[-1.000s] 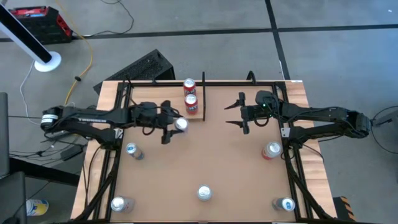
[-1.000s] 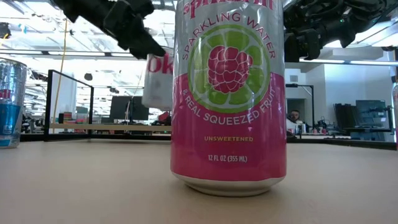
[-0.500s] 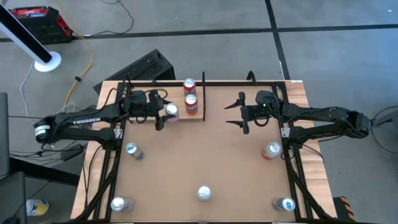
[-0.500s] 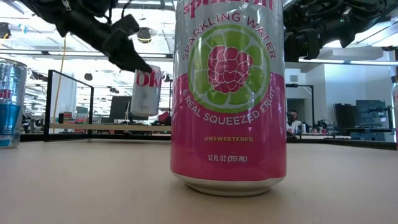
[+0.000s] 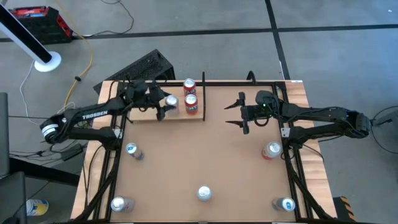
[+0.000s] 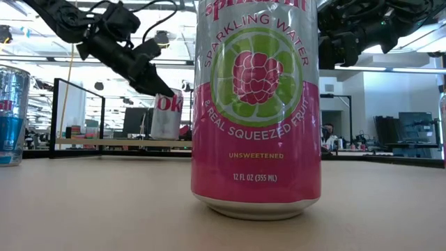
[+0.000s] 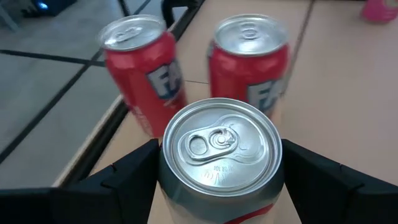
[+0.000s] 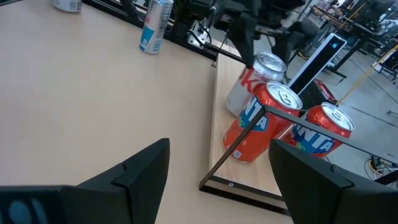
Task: Place canned beverage on shelf
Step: Put the top-red silver soda can on the shelf
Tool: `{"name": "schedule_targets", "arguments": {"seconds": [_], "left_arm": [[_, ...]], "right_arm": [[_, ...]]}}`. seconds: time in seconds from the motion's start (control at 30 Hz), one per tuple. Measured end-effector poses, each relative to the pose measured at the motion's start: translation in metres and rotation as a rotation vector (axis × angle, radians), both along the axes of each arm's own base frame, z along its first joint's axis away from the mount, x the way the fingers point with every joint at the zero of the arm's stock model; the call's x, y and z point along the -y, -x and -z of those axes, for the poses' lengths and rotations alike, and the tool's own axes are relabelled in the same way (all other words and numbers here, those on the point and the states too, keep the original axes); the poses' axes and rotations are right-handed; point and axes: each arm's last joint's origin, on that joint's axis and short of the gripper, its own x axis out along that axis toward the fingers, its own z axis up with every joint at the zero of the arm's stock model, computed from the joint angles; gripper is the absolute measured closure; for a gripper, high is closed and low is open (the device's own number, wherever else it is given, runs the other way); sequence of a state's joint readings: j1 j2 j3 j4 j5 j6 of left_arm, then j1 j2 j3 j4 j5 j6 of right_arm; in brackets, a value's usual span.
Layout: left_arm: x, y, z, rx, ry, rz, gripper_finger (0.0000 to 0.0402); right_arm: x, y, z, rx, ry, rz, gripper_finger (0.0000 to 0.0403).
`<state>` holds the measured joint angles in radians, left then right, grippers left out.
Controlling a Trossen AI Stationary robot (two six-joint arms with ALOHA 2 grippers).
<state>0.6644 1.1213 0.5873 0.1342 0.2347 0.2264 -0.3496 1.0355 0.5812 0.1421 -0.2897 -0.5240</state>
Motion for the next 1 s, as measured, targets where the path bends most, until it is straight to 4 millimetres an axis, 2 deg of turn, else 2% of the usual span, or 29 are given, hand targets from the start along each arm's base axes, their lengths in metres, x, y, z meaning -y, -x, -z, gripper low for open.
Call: {"name": "schedule_targets", "arguments": {"seconds": [0.4, 0.57, 1.0], "left_arm": [[-0.002, 0.000, 0.002, 0.003, 0.018, -0.001, 0.0087], [-0.003, 0.000, 0.000, 0.006, 0.026, -0.004, 0.0085], [-0.007, -0.006, -0.025, 0.048, -0.025, 0.001, 0.0083]], "right_arm": [[0.000, 0.000, 0.000, -0.001, -0.001, 0.000, 0.0106], [0.000, 0.000, 0.000, -0.001, -0.001, 0.000, 0.0106], [0.000, 0.000, 0.001, -0.008, -0.003, 0.000, 0.0106]]}}
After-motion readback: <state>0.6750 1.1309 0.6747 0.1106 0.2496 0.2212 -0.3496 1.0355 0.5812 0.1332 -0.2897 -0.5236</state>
